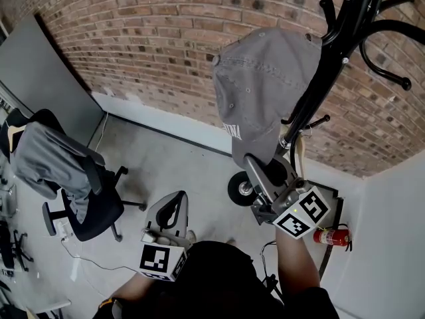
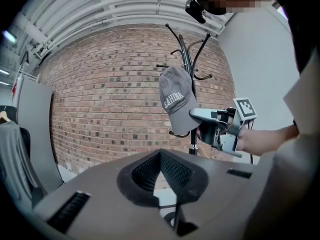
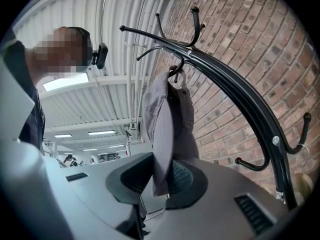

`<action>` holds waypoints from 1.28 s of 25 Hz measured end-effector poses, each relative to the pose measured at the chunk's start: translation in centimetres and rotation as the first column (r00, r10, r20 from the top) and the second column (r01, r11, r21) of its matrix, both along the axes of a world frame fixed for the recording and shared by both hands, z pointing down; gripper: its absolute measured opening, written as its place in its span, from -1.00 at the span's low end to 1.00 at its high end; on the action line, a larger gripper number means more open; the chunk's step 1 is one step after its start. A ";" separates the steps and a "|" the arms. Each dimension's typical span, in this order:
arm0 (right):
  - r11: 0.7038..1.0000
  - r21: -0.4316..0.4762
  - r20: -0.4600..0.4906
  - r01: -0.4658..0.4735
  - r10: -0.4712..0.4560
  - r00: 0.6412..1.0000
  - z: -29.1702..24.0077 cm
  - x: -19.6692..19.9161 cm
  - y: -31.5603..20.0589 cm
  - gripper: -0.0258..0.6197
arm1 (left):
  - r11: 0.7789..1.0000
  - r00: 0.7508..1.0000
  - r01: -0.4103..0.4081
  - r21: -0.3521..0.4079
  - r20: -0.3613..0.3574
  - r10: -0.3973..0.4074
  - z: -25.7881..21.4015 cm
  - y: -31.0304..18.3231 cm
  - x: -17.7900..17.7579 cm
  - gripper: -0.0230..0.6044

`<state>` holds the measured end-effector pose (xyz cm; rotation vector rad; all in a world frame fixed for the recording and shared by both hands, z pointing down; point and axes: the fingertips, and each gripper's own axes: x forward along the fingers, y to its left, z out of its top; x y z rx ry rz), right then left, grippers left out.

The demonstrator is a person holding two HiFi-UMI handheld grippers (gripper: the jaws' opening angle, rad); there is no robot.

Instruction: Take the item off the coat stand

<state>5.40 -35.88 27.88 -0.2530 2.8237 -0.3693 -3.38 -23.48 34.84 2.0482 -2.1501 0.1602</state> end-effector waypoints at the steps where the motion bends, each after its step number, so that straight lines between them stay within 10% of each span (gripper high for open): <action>1: 1.000 0.002 0.003 0.002 -0.002 1.000 -0.2 -0.1 0.3 -0.72 | 1.000 1.000 -0.003 0.002 0.000 0.003 0.0 0.0 0.0 -0.85; 32: 0.978 0.207 0.188 -0.026 -0.014 0.982 -15.2 -1.2 6.5 -0.82 | 0.998 0.999 0.031 0.057 -0.042 -0.029 -1.4 3.7 -5.2 -0.85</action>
